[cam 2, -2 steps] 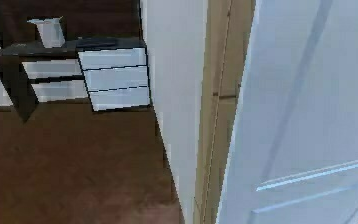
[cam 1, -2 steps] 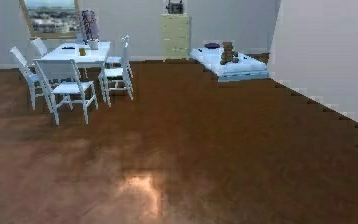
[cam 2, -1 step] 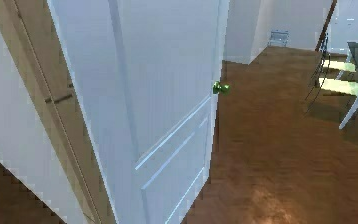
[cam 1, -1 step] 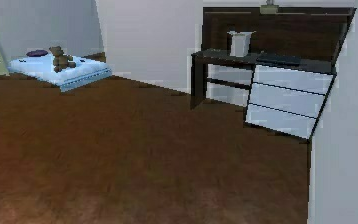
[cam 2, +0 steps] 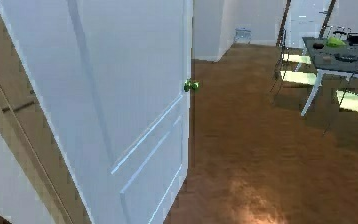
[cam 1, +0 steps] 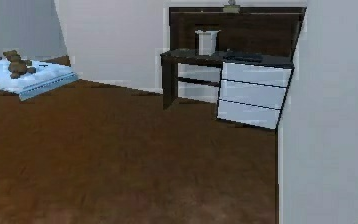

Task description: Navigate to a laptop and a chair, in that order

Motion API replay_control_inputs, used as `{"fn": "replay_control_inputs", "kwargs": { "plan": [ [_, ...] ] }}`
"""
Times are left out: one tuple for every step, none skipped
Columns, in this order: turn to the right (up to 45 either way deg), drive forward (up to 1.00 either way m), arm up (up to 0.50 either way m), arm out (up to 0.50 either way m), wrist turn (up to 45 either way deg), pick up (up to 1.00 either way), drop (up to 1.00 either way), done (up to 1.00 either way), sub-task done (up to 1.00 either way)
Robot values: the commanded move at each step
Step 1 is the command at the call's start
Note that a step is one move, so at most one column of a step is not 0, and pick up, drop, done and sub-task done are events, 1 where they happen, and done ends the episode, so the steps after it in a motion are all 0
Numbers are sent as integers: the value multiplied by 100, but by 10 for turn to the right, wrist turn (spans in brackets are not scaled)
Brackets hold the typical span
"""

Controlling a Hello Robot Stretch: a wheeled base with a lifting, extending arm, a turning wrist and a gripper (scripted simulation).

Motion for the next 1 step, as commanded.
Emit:
{"fn": "replay_control_inputs", "kwargs": {
  "plan": [
    [30,0,0,0,0,0,0,0,0]
  ]
}}
